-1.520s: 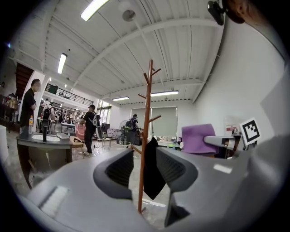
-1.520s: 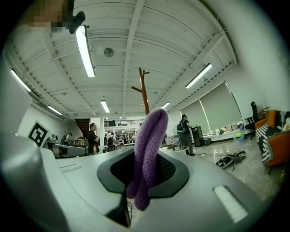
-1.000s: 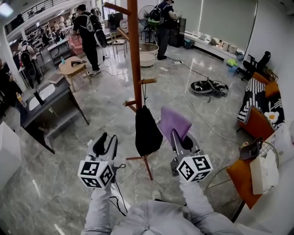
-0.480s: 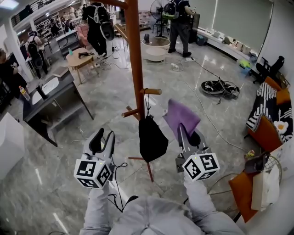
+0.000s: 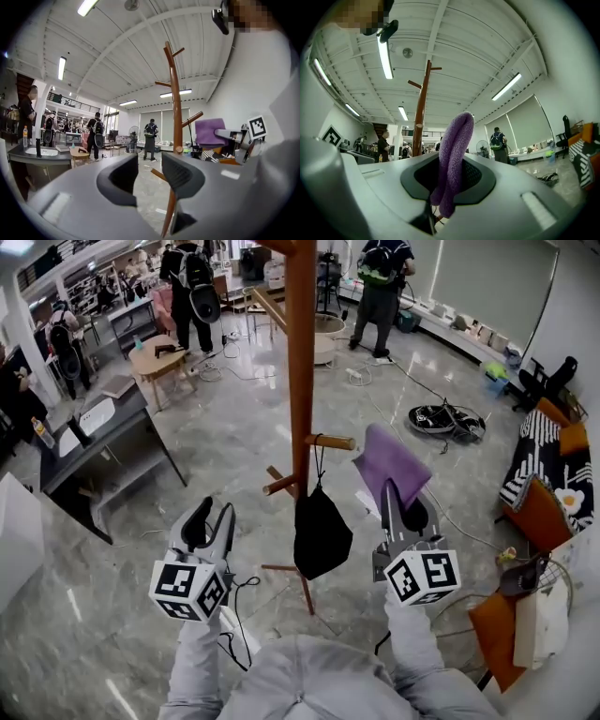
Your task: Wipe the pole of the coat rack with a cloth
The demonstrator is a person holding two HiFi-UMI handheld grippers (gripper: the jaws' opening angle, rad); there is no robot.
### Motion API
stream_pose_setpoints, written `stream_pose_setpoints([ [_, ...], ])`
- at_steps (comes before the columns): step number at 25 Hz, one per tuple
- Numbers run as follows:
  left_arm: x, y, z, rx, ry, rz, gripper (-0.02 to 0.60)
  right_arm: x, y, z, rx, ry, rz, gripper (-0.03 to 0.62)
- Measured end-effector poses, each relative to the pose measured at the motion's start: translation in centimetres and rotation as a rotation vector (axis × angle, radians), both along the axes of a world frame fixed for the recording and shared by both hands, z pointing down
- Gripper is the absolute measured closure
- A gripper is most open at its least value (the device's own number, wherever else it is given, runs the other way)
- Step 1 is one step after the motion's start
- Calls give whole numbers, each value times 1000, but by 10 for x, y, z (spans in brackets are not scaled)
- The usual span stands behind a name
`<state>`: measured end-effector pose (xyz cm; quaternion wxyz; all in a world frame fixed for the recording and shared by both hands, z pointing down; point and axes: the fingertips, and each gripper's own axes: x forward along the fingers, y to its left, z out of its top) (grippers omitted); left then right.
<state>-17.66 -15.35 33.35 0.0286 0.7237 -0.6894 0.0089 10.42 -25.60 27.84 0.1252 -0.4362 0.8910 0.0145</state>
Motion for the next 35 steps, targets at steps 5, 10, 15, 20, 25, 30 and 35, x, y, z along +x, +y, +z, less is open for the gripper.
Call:
stream_pose_setpoints([
  [5, -20, -14, -5, 11, 2, 53, 419, -15, 2, -54, 138, 69, 84, 534],
  [10, -36, -20, -1, 9, 18, 90, 419, -34, 10, -122, 366, 219, 231, 534],
  [15, -59, -29, 3, 22, 39, 113, 419, -91, 28, -170, 610, 442, 353, 534],
  [20, -65, -32, 7, 27, 58, 124, 419, -128, 38, -166, 694, 674, 425, 534],
  [25, -71, -31, 12, 24, 74, 129, 419, -162, 40, -148, 740, 817, 376, 534],
  [30, -75, -33, 15, 23, 87, 130, 419, -193, 36, -123, 741, 903, 292, 534],
  [35, -80, -32, 22, 18, 103, 118, 419, -211, 37, -89, 691, 991, 225, 534],
])
